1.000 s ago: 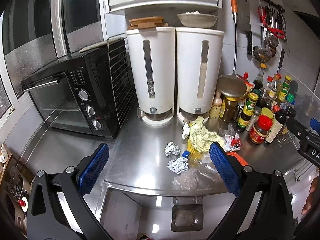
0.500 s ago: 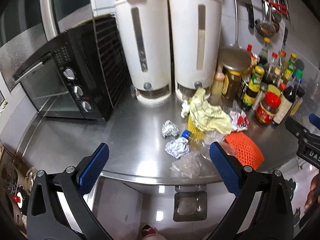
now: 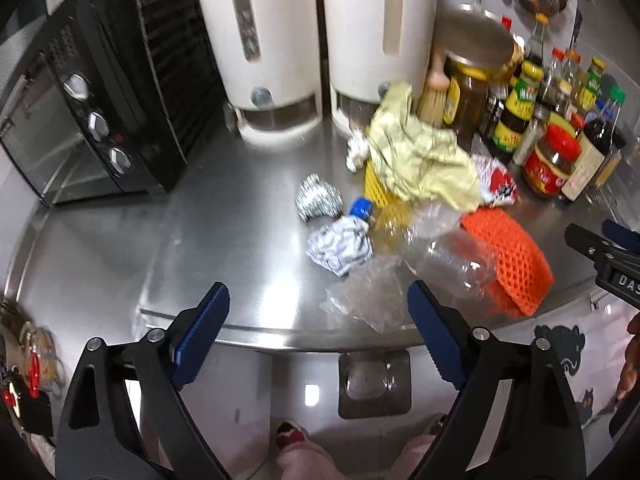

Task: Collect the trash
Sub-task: 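Grasp the clear plastic bag with the left tool while the right tool grasps the orange foam net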

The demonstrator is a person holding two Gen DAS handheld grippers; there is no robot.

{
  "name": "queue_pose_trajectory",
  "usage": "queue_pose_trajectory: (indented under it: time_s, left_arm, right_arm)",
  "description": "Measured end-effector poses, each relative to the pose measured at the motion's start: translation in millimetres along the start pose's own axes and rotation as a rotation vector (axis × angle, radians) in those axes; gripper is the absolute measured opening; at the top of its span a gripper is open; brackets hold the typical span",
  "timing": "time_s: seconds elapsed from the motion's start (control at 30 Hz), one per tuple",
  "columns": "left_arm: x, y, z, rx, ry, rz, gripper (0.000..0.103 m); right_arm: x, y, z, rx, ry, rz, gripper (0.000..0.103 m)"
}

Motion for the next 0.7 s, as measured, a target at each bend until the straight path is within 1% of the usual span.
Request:
queue_pose_trajectory:
  time_s: [0.03, 0.07, 0.13, 0.17, 0.2, 0.27, 0.63, 0.67, 0.7]
  left_arm:
    - [-2, -6, 2, -0.006, -0.002, -0.014, 0.082]
    - [-4, -13, 4, -0.014, -0.003, -0.027, 0.08]
    - [-8, -22, 6, -0.026, -0.002, -0.045, 0.079]
    - [-9, -27, 6, -0.029, 0.0, -0.054, 0.077]
    - [-9, -33, 6, -0.032, 0.002, -0.064, 0.074]
    - [-11, -44, 7, -0.035, 0.007, -0.083, 0.071]
    - [-23, -84, 16, -0.081, 0.021, -0.166, 0.063]
    - [-24, -87, 17, -0.085, 0.018, -0.169, 0.06]
    - [-25, -90, 18, -0.087, 0.013, -0.173, 0.055]
  right_arm:
    - [-4, -7, 0, 0.009, 0.002, -0.018, 0.077]
    - [-7, -11, 0, 0.014, 0.004, -0.029, 0.075]
    - [-14, -23, 2, 0.03, 0.01, -0.057, 0.073]
    - [-16, -26, 2, 0.033, 0.014, -0.064, 0.071]
    - [-19, -31, 2, 0.044, 0.02, -0.08, 0.066]
    - [-24, -40, 2, 0.055, 0.027, -0.101, 0.066]
    - [-40, -82, -6, 0.082, 0.061, -0.186, 0.066]
    - [-42, -86, -7, 0.076, 0.067, -0.188, 0.066]
    - [-43, -88, -8, 0.067, 0.076, -0.184, 0.066]
Point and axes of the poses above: each gripper's, at about its wrist camera, not at the fingertips, and y roughly against the way its jaws point, z to its right, x to its top, the point moved 9 cm from there along -y, roughly the way its jaws point, and after that the axes turned 1 degree about -x, right-handed, at the moved point
